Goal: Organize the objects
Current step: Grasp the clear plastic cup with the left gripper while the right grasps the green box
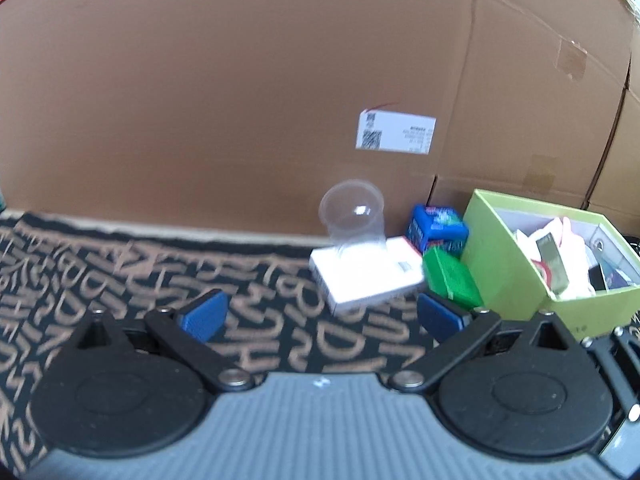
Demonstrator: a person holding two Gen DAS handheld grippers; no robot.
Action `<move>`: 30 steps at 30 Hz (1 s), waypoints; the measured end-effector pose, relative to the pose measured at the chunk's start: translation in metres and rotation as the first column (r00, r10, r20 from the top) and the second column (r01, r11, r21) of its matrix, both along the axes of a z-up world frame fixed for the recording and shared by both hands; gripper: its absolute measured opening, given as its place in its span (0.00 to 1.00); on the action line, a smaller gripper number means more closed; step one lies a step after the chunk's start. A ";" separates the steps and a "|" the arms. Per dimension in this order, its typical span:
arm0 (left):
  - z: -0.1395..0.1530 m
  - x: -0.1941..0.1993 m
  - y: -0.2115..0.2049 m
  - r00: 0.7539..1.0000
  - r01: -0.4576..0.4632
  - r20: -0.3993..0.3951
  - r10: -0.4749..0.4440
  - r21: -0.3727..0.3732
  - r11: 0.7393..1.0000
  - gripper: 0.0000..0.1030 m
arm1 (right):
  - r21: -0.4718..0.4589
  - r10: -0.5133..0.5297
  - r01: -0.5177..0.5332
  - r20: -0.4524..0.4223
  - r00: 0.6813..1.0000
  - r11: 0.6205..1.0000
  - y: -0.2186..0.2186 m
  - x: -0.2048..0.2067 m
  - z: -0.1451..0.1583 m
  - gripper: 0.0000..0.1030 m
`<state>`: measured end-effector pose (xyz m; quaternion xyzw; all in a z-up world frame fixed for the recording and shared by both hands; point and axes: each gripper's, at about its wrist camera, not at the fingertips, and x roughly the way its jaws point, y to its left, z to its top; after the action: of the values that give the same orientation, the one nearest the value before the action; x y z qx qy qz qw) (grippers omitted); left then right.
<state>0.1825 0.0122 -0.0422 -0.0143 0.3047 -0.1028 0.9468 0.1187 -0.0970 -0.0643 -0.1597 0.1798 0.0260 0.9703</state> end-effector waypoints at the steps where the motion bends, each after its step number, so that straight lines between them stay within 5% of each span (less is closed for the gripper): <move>1: -0.001 0.008 -0.004 1.000 0.005 0.003 -0.005 0.005 1.000 1.00 | -0.038 -0.012 0.012 0.000 1.000 0.999 0.003 0.006 -0.002 0.58; 8: -0.021 0.066 -0.027 0.999 0.022 -0.033 -0.020 0.048 0.999 0.99 | -0.222 -0.047 0.042 -0.017 0.999 0.974 0.011 0.050 -0.019 0.51; 11: -0.028 0.086 -0.033 0.999 0.031 -0.044 -0.028 0.076 0.997 0.88 | -0.246 -0.053 0.045 -0.027 0.998 0.968 0.011 0.064 -0.024 0.49; 14: -0.035 0.103 -0.035 0.997 0.042 -0.070 -0.036 0.086 0.995 0.63 | -0.310 -0.054 0.044 -0.022 0.998 0.950 0.017 0.071 -0.029 0.47; 15: -0.037 0.108 -0.033 0.995 0.051 -0.089 -0.044 0.076 0.996 0.44 | -0.327 -0.055 0.044 -0.024 0.998 0.944 0.018 0.074 -0.031 0.47; 18: -0.044 0.108 -0.022 0.993 0.061 -0.106 -0.057 0.035 0.998 0.44 | -0.380 -0.063 0.048 -0.027 0.998 0.924 0.021 0.079 -0.037 0.46; 24: -0.045 0.079 -0.009 0.993 0.075 -0.101 -0.068 0.074 0.994 0.44 | -0.434 -0.120 0.079 -0.067 0.991 0.897 0.021 0.091 -0.049 0.33; 30: -0.040 0.055 0.007 0.991 0.076 -0.112 -0.069 0.058 0.995 0.44 | -0.338 -0.117 0.104 -0.018 0.993 0.935 0.015 0.075 -0.033 0.22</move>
<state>0.2375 0.0191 -0.0820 0.0205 0.3596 -0.1267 0.9242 0.1940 -0.0822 -0.0975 -0.3122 0.2088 -0.0568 0.9250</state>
